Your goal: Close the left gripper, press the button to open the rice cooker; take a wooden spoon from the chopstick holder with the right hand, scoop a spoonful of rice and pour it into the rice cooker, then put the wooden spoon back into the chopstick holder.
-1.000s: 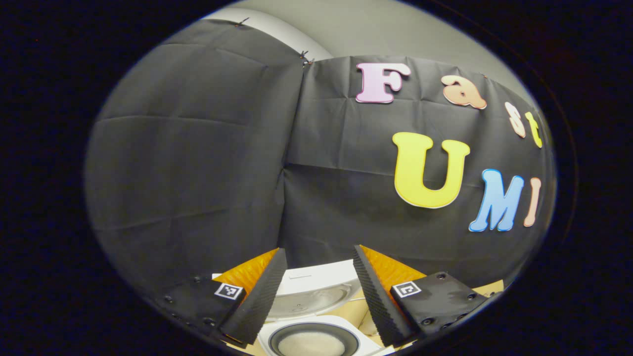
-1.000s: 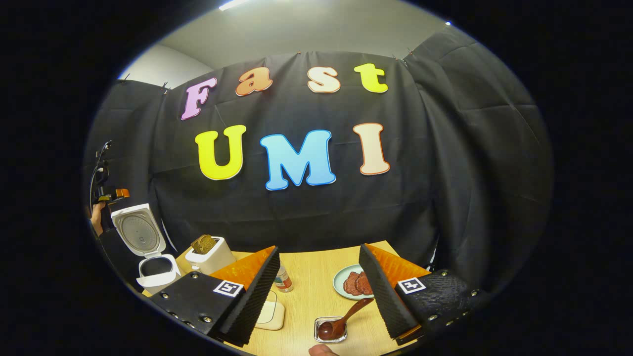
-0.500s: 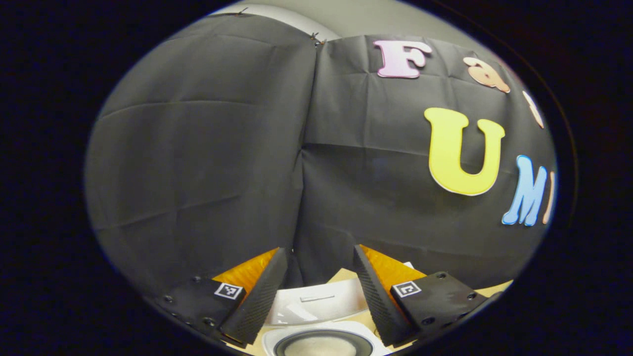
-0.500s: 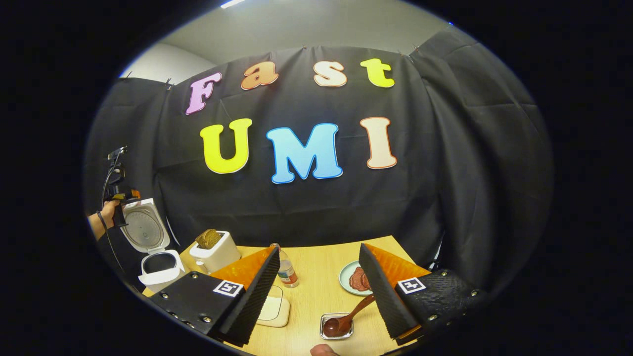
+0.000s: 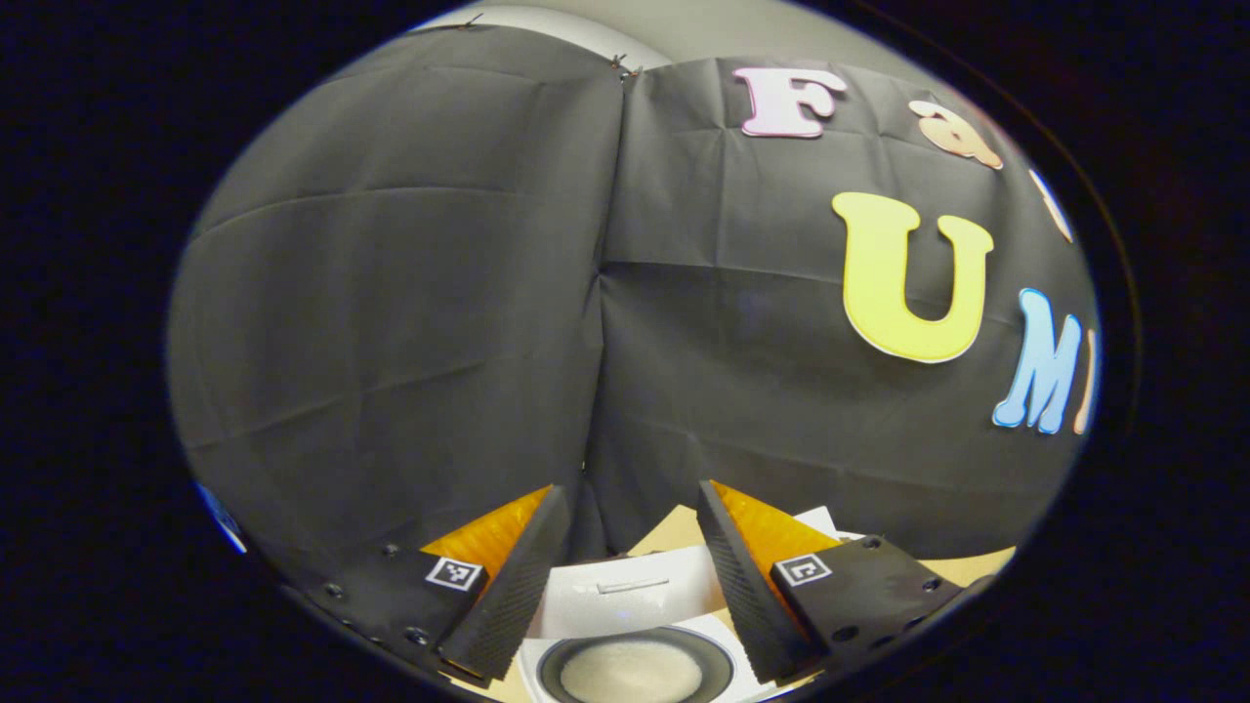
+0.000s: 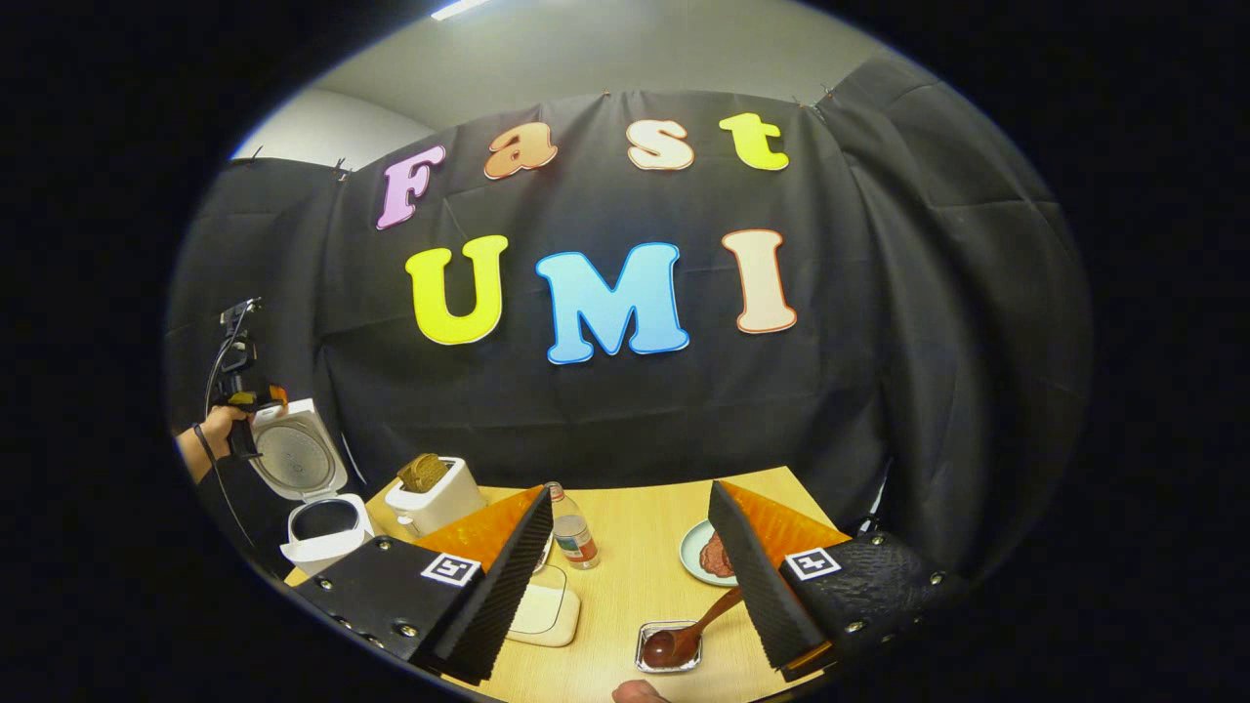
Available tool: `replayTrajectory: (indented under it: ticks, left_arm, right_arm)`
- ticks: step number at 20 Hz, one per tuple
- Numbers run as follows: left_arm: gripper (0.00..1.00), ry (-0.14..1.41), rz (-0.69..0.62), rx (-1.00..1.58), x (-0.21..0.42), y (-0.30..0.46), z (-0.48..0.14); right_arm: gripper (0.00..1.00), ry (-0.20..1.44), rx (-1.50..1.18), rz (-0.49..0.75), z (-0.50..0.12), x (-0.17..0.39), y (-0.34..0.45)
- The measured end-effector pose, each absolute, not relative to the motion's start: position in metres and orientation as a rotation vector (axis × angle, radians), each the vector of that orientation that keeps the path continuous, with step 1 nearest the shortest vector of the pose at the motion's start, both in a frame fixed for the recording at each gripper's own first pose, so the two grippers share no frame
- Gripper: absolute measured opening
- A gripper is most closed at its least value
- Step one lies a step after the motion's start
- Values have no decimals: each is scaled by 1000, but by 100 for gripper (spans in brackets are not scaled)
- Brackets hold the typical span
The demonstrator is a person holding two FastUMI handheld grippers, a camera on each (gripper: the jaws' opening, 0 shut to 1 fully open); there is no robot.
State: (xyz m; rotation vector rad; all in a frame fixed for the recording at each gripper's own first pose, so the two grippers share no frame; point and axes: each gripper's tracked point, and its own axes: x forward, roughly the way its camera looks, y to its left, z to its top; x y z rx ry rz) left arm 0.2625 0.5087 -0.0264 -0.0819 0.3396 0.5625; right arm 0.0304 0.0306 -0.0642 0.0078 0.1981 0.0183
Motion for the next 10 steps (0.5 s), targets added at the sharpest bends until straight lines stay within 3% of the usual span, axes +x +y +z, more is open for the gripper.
replayTrajectory:
  ticks: [10]
  left_arm:
    - [93, 315, 573, -52, 208, 448, -53]
  right_arm:
    - [98, 204, 5, 56, -62, 30, 30]
